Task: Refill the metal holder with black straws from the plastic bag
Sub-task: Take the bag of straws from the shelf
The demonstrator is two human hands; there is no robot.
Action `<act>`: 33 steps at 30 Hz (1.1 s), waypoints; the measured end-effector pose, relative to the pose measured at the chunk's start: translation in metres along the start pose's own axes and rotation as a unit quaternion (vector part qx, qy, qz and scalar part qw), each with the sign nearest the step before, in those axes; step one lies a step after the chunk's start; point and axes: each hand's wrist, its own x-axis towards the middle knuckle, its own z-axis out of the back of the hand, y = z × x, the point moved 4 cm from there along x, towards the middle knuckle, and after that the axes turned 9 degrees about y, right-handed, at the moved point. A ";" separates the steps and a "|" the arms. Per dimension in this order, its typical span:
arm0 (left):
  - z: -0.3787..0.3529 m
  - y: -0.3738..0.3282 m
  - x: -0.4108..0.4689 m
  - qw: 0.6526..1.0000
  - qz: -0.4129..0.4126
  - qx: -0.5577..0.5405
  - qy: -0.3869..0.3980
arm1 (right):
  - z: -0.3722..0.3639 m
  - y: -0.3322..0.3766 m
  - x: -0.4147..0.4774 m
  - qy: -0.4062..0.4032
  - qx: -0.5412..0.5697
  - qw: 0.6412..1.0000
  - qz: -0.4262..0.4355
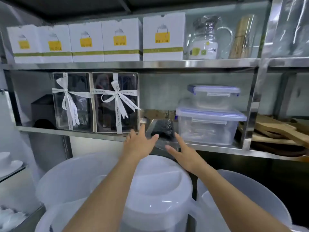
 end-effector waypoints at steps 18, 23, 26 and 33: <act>0.003 0.001 -0.024 0.968 -0.089 -0.228 0.054 | 0.040 0.013 -0.034 -0.121 0.340 0.929 0.084; 0.010 -0.021 -0.035 0.982 -0.120 -0.138 -0.041 | 0.057 0.025 -0.057 -0.123 0.356 0.917 0.131; 0.026 -0.037 -0.045 0.946 -0.125 -0.295 -0.037 | 0.070 0.032 -0.072 -0.102 0.358 0.910 0.182; 0.067 -0.078 -0.075 0.903 -0.176 -0.369 -0.129 | 0.103 0.047 -0.102 -0.065 0.322 0.911 0.250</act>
